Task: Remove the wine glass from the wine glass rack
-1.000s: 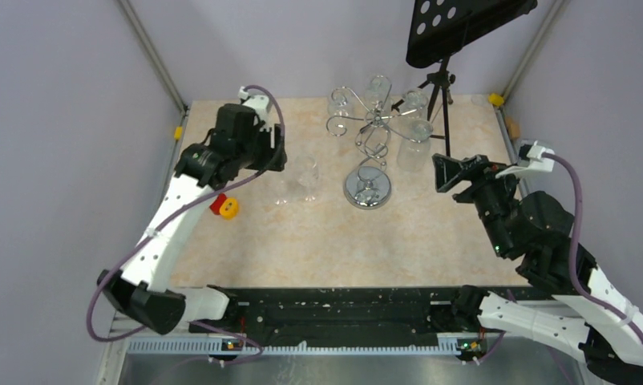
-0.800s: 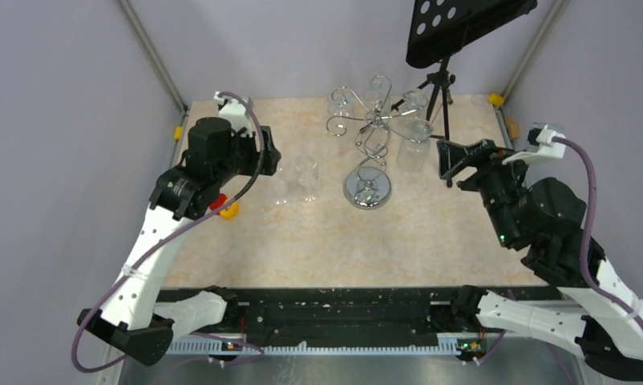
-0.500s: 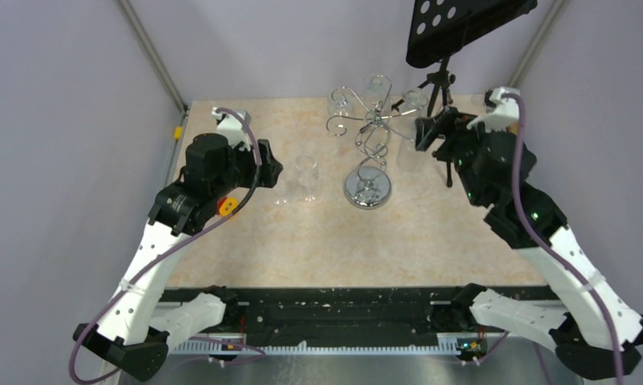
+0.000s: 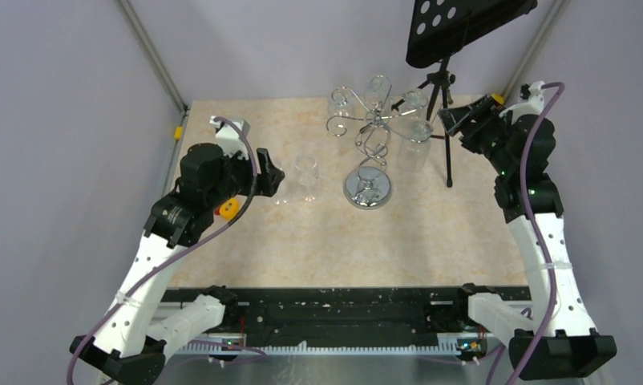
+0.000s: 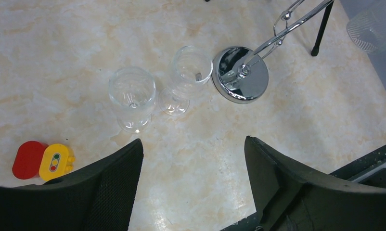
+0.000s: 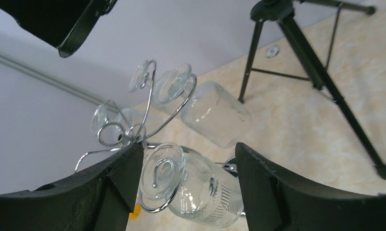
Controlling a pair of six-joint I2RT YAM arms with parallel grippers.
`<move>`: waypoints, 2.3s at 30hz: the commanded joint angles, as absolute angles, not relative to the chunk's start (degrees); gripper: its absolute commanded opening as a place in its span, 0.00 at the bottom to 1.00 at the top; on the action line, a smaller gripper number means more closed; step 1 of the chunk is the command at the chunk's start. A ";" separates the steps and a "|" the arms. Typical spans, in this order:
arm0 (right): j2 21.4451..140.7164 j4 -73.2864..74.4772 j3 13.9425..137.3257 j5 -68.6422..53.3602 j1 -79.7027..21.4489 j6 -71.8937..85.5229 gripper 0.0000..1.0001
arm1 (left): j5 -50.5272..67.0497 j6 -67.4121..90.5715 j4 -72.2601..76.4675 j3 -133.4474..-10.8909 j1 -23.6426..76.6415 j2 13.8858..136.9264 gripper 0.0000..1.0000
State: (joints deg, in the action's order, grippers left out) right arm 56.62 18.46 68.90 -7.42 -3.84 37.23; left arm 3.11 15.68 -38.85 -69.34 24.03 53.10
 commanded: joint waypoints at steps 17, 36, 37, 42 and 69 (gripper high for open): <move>56.43 1.17 57.60 -23.86 -1.08 54.09 0.43 | 8.04 16.17 -33.77 -66.51 23.82 48.25 0.84; 56.89 -1.29 57.22 -26.96 -1.13 53.59 0.09 | 8.84 16.35 -32.78 -65.70 23.82 49.32 0.81; 56.91 -1.23 57.38 -27.12 -1.14 53.59 0.05 | 9.28 16.12 -32.78 -65.59 23.82 49.38 0.81; 56.50 -0.87 57.85 -26.88 -1.14 53.97 0.00 | 8.86 16.08 -32.74 -65.20 23.82 49.41 0.80; 52.60 -14.18 51.43 -27.29 -1.14 74.33 0.00 | 4.49 15.21 -33.13 -65.65 23.82 48.60 0.79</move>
